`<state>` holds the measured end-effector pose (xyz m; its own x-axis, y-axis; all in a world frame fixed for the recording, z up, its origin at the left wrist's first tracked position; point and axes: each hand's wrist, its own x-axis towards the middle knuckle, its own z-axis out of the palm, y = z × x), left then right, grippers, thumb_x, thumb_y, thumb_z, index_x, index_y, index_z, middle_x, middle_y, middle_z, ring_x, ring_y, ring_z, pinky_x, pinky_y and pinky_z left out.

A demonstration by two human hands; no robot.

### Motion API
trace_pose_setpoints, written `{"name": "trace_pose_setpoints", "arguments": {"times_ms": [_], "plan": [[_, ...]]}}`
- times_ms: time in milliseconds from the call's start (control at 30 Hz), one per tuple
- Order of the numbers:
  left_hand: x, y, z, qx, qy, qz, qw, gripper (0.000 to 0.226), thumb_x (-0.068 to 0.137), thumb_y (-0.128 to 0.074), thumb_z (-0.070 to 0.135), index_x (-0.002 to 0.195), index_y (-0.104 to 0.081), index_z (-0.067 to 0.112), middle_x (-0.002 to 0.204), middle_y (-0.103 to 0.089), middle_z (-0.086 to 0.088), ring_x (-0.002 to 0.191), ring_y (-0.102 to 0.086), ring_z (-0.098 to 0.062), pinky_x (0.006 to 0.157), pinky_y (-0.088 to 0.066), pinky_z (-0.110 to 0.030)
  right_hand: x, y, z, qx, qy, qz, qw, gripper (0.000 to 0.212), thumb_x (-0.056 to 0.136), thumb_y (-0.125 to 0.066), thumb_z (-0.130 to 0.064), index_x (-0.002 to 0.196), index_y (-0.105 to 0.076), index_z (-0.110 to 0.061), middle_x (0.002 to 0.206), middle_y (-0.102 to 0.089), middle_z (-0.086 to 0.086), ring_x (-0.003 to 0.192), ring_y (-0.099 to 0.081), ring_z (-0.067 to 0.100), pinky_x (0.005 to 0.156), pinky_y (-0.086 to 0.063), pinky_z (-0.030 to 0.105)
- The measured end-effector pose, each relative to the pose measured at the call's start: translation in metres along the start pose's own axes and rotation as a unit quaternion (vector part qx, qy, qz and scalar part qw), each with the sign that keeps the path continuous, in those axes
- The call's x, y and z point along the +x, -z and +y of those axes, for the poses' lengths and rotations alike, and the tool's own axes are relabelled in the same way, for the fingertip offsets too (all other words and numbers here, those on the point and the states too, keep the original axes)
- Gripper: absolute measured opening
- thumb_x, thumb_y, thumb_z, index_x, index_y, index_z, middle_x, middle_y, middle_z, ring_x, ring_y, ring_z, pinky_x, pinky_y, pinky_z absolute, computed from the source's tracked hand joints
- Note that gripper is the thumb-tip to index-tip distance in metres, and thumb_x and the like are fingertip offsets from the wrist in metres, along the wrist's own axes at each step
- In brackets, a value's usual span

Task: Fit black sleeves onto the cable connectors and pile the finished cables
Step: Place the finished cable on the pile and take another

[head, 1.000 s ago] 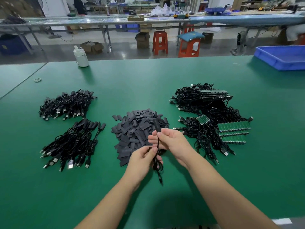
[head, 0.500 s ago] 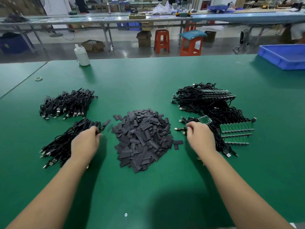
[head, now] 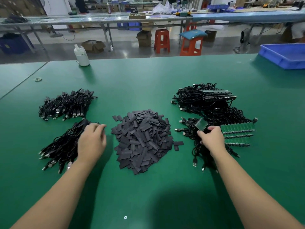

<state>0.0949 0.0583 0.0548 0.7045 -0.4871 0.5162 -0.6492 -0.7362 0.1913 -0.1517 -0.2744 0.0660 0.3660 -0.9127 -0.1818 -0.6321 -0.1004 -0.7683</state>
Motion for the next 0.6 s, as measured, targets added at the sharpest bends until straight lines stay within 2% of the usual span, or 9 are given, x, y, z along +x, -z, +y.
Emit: {"name": "trace_pose_setpoints", "arguments": {"times_ms": [67,167,233,300,367,400,467,533,600], "plan": [[0.0,0.004,0.04,-0.068,-0.033,-0.039,0.996,0.026,0.085,-0.067,0.008,0.11,-0.07,0.013,0.1,-0.067,-0.002,0.074,-0.059,-0.012,0.066,-0.055,-0.028,-0.006,-0.003,0.001,-0.007,-0.009,-0.026,1.0,0.037,0.089,-0.072,-0.029,0.115,-0.05,-0.014,0.079,-0.067,0.003,0.056,-0.067,0.012,0.051,-0.042,0.026],[-0.008,-0.001,0.112,-0.215,-0.044,-0.137,0.966,0.022,0.092,-0.059,0.014,0.108,-0.071,0.024,0.1,-0.069,0.013,0.082,-0.062,-0.002,0.079,-0.05,-0.018,-0.016,-0.009,0.004,-0.031,0.01,-0.023,0.999,0.032,0.09,-0.068,-0.035,0.11,-0.049,-0.019,0.074,-0.069,0.0,0.046,-0.063,0.003,0.046,-0.038,0.023],[-0.013,-0.008,0.161,-0.379,0.05,-0.248,0.89,0.019,0.097,-0.056,0.021,0.105,-0.071,0.027,0.096,-0.073,0.014,0.076,-0.069,-0.002,0.07,-0.054,-0.017,-0.023,-0.013,0.007,-0.027,0.033,-0.018,0.999,0.031,0.091,-0.065,-0.038,0.11,-0.048,-0.019,0.071,-0.069,0.0,0.043,-0.06,-0.003,0.046,-0.036,0.022],[-0.015,-0.018,0.205,-0.484,0.152,-0.315,0.802,0.018,0.097,-0.056,0.029,0.101,-0.073,0.024,0.093,-0.074,0.006,0.082,-0.072,-0.011,0.073,-0.06,-0.032,-0.03,-0.016,0.01,-0.014,0.06,-0.01,0.998,0.032,0.091,-0.066,-0.039,0.109,-0.049,-0.019,0.068,-0.069,-0.001,0.046,-0.06,-0.004,0.048,-0.037,0.025],[-0.017,-0.027,0.24,-0.521,0.206,-0.33,0.759,0.019,0.094,-0.06,0.038,0.093,-0.074,0.024,0.092,-0.074,0.006,0.088,-0.07,-0.014,0.08,-0.058,-0.036,-0.038,-0.018,0.013,0.003,0.081,-0.006,0.997,0.035,0.089,-0.068,-0.04,0.109,-0.05,-0.018,0.068,-0.068,0.0,0.054,-0.065,0.004,0.055,-0.043,0.029],[-0.018,-0.029,0.254,-0.537,0.226,-0.326,0.744,0.018,0.092,-0.063,0.039,0.085,-0.073,0.026,0.083,-0.073,0.009,0.08,-0.067,-0.012,0.074,-0.054,-0.031,-0.041,-0.018,0.013,0.006,0.091,-0.007,0.996,0.036,0.089,-0.068,-0.04,0.11,-0.05,-0.017,0.069,-0.068,0.0,0.061,-0.067,0.011,0.058,-0.046,0.032],[-0.019,-0.03,0.274,-0.547,0.26,-0.3,0.737,0.032,0.086,-0.069,0.033,0.059,-0.056,0.024,0.054,-0.05,0.011,0.057,-0.044,-0.014,0.055,-0.035,-0.029,-0.047,-0.016,0.012,-0.002,0.101,-0.015,0.995,0.035,0.089,-0.067,-0.037,0.112,-0.051,-0.017,0.072,-0.065,-0.002,0.067,-0.064,0.015,0.059,-0.045,0.032],[-0.018,-0.03,0.284,-0.524,0.293,-0.271,0.752,0.042,0.083,-0.069,0.021,0.053,-0.039,0.021,0.047,-0.031,0.009,0.055,-0.028,-0.015,0.053,-0.023,-0.03,-0.051,-0.01,0.01,-0.021,0.102,-0.034,0.994,0.035,0.088,-0.068,-0.035,0.113,-0.051,-0.018,0.075,-0.063,-0.005,0.069,-0.06,0.012,0.057,-0.042,0.03],[-0.016,-0.029,0.285,-0.514,0.304,-0.264,0.757,0.045,0.083,-0.066,0.013,0.051,-0.036,0.02,0.045,-0.03,0.009,0.052,-0.026,-0.013,0.052,-0.023,-0.029,-0.055,-0.002,0.01,-0.102,0.137,-0.036,0.985,0.032,0.087,-0.069,-0.038,0.111,-0.053,-0.022,0.084,-0.062,-0.009,0.077,-0.06,0.013,0.062,-0.045,0.031]]}}
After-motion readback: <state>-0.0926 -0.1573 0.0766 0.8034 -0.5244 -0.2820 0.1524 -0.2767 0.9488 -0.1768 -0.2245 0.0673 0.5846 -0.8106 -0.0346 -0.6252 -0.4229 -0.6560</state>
